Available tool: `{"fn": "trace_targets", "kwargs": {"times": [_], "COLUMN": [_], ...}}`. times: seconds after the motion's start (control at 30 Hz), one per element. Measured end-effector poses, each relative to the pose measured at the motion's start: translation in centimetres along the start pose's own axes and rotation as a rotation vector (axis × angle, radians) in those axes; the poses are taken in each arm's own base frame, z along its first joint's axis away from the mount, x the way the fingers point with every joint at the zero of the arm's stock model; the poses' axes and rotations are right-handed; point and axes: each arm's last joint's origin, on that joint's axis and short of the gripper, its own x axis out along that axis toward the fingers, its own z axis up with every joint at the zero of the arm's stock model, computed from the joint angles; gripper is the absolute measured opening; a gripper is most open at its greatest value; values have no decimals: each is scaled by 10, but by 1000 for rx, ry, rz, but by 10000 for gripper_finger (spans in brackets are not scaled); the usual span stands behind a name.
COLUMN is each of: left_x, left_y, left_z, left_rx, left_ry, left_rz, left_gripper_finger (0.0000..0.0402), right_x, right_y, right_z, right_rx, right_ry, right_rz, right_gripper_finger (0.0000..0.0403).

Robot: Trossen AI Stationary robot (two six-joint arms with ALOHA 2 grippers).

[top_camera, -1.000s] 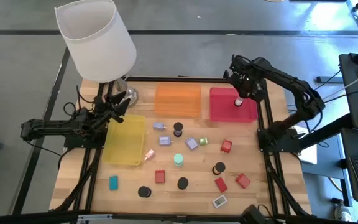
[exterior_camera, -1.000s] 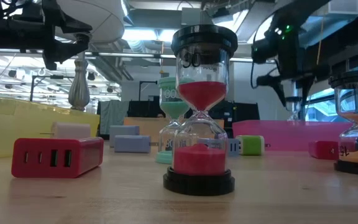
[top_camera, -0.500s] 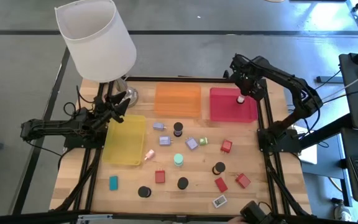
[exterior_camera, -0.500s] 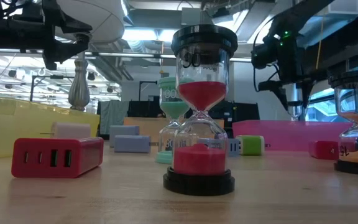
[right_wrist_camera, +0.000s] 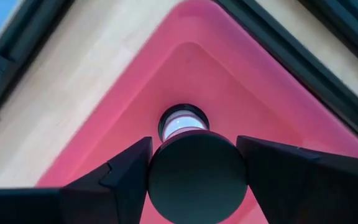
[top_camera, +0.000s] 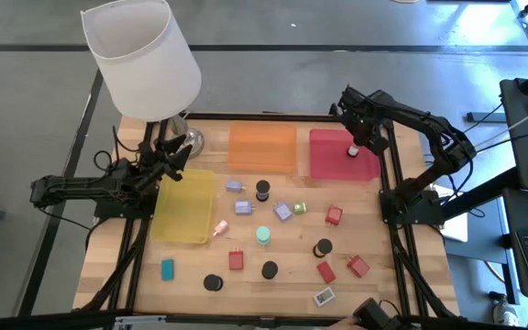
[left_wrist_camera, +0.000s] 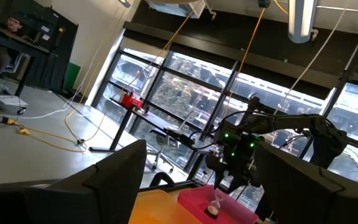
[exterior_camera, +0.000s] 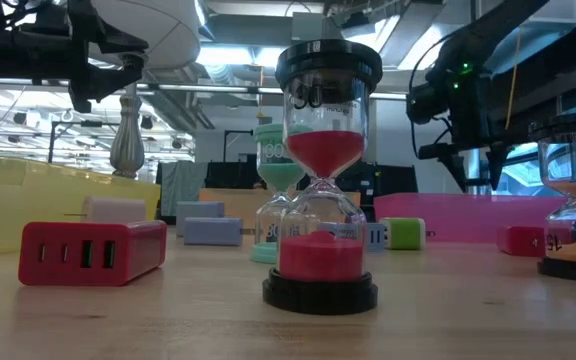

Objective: Pick & Place Office items
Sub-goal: Put the white hourglass into the pink bin, then put the top red charger adapter into the orange bin

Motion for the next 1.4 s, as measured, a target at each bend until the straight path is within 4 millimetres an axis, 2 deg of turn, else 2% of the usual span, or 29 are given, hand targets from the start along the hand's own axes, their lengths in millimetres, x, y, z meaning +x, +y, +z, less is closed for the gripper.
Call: {"fn": "trace_targets", "kwargs": {"times": [0.27,0.43,0.67,0.83,1.17,1.4], "left_x": [0,0,0,0,0,0], "left_y": [0,0,0,0,0,0], "left_z": [0,0,0,0,0,0], "left_rx": [0,0,0,0,0,0], "left_ry": [0,0,0,0,0,0], "left_rz": [0,0,0,0,0,0], "left_gripper_finger": [294,294,294,294,294,294], "right_x": [0,0,-1,-16,-63,-73], "right_y": [5,5,4,-4,-44,-60], "right_z": [2,2,2,1,-20,-49], "right_rx": [7,-40,-47,-97,-241,-386], "right_ry": [-38,-36,-17,15,54,141], "right_rz": [48,49,52,111,249,253], "right_gripper_finger": [230,250,321,390,377,382]}}
